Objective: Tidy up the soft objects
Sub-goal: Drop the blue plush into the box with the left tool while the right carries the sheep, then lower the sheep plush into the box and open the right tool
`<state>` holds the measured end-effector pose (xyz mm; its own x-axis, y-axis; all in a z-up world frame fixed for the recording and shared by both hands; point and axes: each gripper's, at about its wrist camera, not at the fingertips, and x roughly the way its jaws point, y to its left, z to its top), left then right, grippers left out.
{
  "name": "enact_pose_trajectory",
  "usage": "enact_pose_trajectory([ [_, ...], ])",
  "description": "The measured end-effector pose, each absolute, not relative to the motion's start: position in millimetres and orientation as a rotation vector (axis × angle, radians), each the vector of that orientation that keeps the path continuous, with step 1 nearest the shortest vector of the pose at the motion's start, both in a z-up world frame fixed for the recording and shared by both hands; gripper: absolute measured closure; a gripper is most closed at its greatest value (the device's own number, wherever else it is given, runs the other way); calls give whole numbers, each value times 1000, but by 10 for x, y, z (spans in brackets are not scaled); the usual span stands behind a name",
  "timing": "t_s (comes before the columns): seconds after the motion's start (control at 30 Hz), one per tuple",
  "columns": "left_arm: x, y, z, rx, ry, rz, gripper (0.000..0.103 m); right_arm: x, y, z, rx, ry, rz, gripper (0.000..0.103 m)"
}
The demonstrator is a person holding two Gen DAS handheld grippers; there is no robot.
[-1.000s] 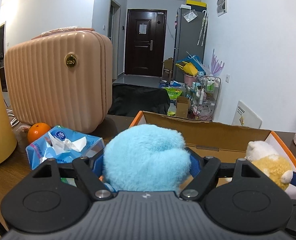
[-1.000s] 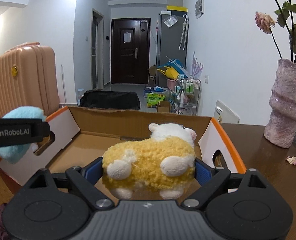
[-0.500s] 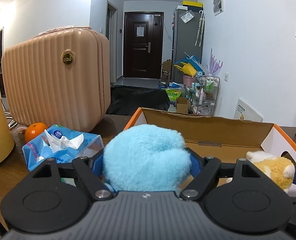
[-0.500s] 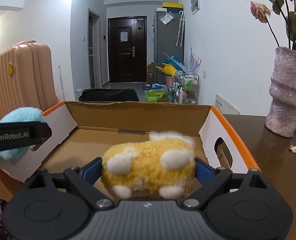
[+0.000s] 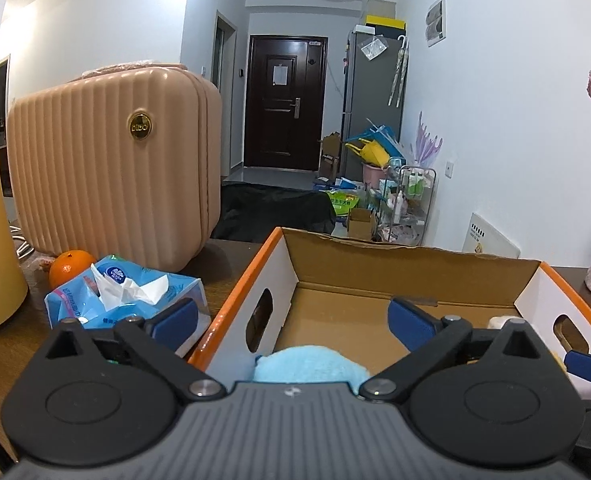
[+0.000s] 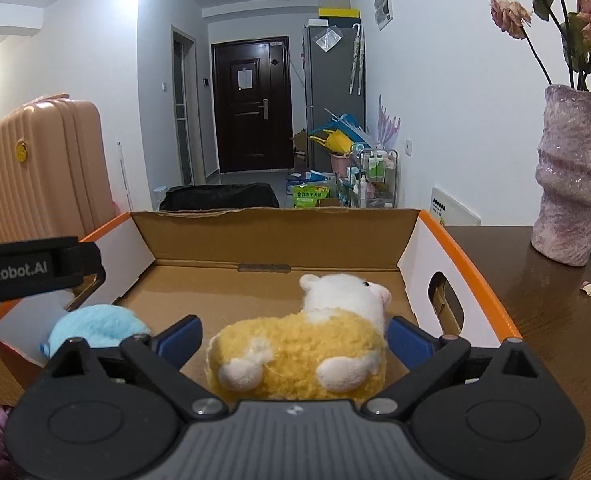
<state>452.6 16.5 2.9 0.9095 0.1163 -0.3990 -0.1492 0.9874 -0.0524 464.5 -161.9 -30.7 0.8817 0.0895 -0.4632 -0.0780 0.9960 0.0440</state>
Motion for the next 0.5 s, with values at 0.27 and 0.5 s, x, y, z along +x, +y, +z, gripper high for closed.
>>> enact_pose_trajectory([
  [0.27, 4536, 210, 28, -108, 418, 139, 0, 4643, -1639, -298, 26, 473, 87, 4],
  [0.5, 4468, 238, 68, -126, 398, 158, 0, 4607, -1663, -282, 33, 459, 78, 4],
])
